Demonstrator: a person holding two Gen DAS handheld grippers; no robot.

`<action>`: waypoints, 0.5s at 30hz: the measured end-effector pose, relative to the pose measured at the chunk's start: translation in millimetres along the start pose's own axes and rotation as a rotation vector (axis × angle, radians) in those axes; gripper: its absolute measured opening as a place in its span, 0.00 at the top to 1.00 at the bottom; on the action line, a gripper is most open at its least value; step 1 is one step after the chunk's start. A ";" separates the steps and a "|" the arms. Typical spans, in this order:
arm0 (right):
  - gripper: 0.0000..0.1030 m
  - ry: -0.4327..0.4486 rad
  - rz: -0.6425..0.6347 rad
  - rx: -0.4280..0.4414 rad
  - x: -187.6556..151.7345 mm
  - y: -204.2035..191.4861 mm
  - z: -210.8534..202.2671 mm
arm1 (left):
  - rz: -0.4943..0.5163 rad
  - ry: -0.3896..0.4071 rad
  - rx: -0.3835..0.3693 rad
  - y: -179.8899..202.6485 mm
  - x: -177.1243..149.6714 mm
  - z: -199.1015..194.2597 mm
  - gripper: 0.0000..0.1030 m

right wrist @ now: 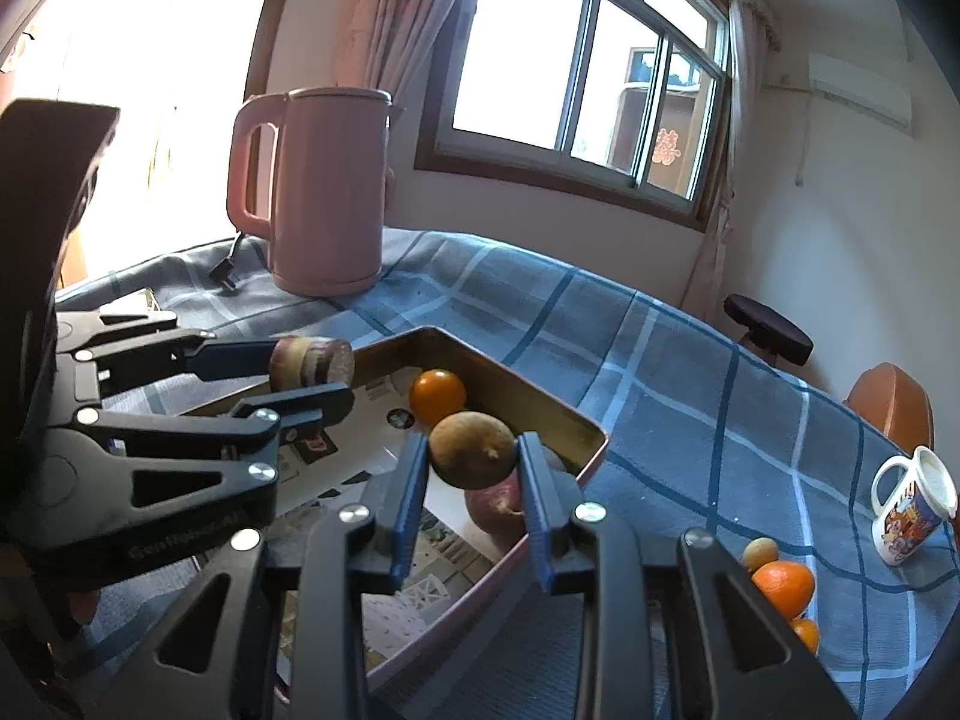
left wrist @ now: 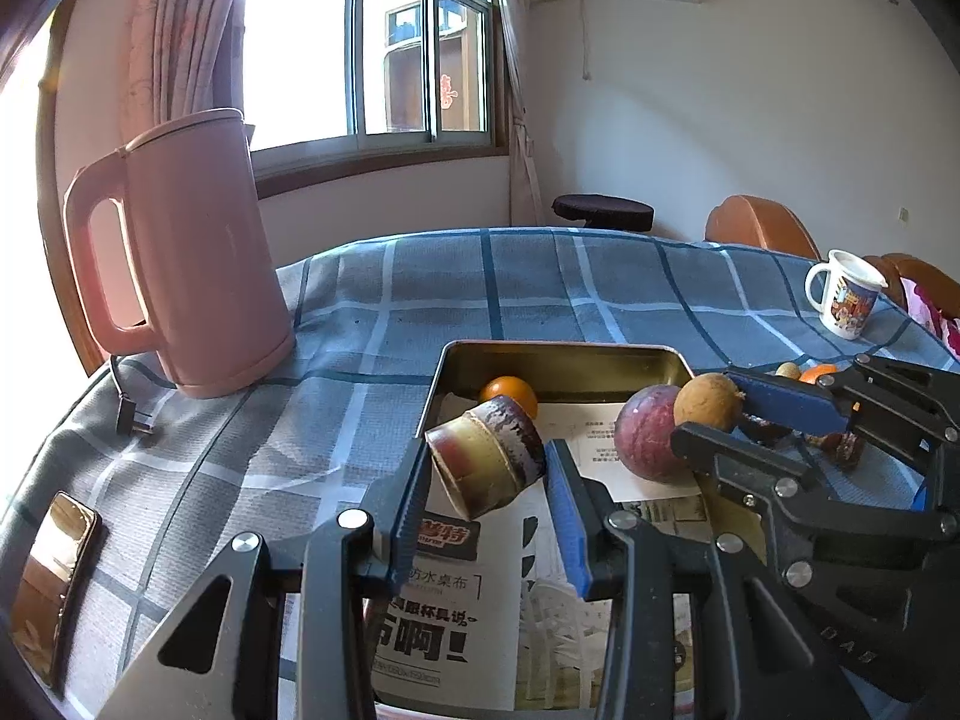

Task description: Organize fruits

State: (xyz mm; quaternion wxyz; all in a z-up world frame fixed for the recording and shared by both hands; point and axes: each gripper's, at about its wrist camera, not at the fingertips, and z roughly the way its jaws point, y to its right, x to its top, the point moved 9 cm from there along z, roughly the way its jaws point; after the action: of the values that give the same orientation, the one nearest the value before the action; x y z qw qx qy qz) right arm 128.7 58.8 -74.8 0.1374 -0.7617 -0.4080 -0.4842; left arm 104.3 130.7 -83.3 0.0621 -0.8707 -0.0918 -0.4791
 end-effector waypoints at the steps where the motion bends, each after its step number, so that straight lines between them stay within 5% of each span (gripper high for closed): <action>1: 0.68 -0.003 0.000 0.002 -0.9 -0.6 0.6 | 0.000 -0.004 -0.001 -0.7 -0.5 0.8 0.61; 15: 0.68 -0.088 -0.008 0.013 -13.6 -7.3 19.5 | 0.011 -0.067 -0.005 -0.9 -6.1 13.4 0.60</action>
State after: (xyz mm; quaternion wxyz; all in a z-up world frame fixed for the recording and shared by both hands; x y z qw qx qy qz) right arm 132.7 68.5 -97.4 0.1224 -0.7797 -0.4198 -0.4480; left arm 111.9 133.6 -95.6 0.0596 -0.8870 -0.0878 -0.4494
